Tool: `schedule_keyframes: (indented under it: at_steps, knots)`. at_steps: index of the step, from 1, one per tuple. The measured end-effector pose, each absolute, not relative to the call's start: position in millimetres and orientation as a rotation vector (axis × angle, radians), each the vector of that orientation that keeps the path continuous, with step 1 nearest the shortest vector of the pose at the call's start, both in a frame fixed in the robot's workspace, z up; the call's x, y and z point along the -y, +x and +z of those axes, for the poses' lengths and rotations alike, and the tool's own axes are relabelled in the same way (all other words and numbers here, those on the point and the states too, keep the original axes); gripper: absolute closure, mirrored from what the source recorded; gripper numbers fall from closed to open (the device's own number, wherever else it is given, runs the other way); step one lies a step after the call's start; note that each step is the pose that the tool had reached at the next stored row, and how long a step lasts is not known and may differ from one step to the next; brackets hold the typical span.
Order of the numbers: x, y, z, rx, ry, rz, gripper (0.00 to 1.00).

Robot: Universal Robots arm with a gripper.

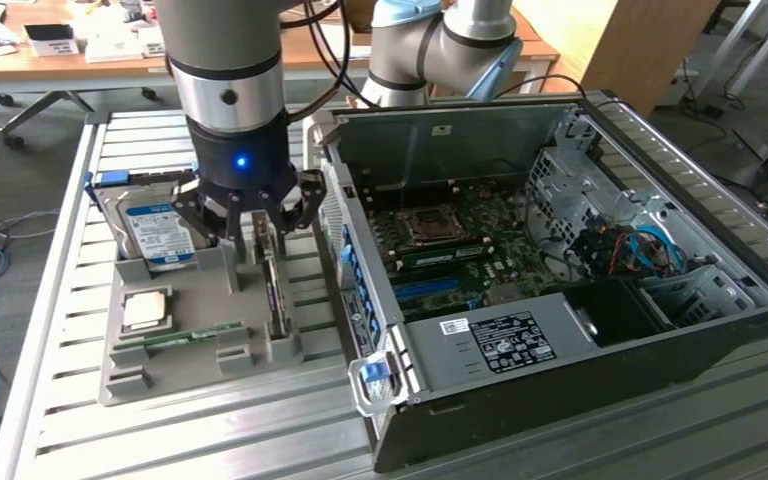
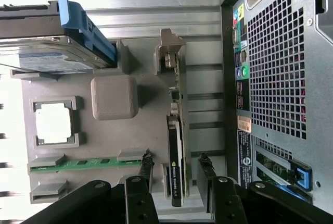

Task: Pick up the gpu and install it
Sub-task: 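Pick up the gpu and move the gpu toward the slot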

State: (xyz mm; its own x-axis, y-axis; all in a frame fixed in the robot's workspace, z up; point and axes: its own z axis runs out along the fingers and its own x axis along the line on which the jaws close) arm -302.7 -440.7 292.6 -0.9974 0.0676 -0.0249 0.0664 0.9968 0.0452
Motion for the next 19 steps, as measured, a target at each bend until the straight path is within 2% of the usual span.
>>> schedule_keyframes:
  at_steps: [19]
  knots:
    - [440.6,-299.9,277.5,-3.113,0.104,0.069,0.53]
